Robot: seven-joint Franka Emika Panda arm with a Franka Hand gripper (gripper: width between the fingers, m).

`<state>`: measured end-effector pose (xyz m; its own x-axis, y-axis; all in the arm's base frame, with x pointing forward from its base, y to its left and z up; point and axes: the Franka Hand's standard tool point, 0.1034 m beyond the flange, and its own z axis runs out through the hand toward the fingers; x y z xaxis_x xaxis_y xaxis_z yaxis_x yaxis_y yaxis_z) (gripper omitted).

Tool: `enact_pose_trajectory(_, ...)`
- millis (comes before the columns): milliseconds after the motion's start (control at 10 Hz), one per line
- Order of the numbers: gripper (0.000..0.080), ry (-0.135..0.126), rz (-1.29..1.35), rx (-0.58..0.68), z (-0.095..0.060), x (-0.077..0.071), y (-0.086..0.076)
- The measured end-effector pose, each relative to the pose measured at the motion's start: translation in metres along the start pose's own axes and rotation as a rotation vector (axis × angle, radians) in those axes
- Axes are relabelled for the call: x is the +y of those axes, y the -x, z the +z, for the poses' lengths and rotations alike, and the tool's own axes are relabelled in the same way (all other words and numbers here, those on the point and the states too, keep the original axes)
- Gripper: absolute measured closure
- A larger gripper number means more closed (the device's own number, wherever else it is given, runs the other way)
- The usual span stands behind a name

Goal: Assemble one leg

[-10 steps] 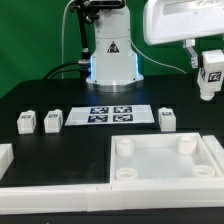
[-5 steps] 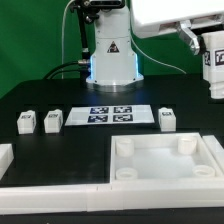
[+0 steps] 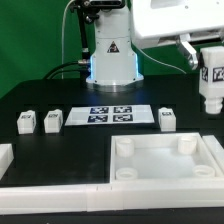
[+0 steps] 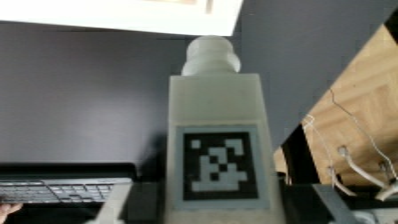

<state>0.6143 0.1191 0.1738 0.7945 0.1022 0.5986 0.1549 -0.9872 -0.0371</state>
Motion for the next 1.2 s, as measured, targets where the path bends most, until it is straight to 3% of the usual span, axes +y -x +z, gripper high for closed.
enact_pose_trajectory(100,0.0506,0.003,-0.008,0.008,0.015,0.002,-0.007)
enact_pose_trajectory(300,0.0506,0.02,-0.029,0.048,0.042,0.012,0.013)
enact_pose_trajectory(400,0.0506,0.019,-0.029,0.021,0.047,0.012,0.02)
enact_pose_trajectory(700,0.0506,0.019,-0.031,0.022,0.047,0.012,0.02)
enact_pose_trajectory(900,0.0506,0.023,-0.029,-0.002,0.053,0.018,0.034)
enact_pose_trajectory(1200,0.0506,0.025,-0.022,-0.031,0.058,0.022,0.042)
